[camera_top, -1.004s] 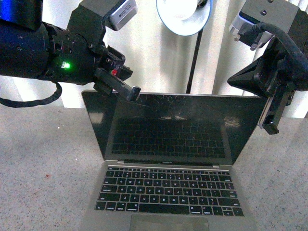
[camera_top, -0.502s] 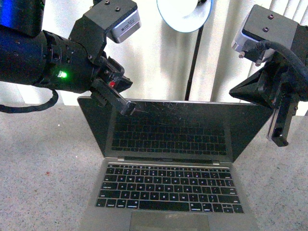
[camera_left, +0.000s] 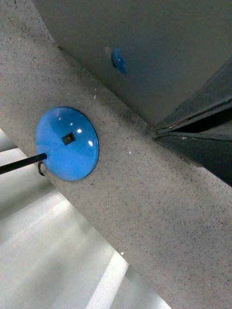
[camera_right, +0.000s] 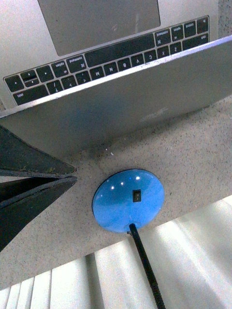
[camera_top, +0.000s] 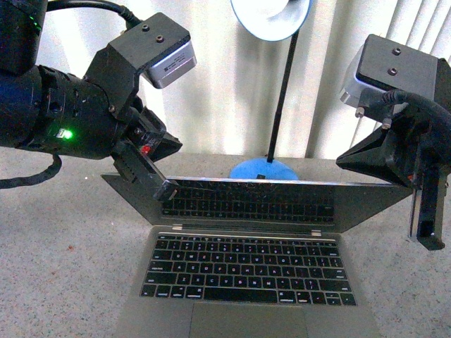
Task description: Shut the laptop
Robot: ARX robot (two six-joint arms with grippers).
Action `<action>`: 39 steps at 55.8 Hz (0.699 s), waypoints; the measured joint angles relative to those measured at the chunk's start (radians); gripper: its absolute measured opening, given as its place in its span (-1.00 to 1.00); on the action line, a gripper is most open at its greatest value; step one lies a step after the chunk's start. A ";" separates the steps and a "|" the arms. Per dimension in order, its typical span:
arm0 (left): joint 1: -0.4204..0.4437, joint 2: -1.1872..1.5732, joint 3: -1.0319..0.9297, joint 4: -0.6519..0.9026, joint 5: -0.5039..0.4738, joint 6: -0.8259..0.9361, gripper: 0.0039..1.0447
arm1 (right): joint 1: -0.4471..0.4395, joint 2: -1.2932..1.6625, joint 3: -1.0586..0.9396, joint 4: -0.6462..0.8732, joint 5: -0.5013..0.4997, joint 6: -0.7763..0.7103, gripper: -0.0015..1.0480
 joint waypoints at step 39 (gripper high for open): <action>-0.033 0.000 -0.092 -0.011 0.029 0.031 -0.94 | 0.025 -0.003 -0.084 -0.032 -0.026 -0.068 -0.94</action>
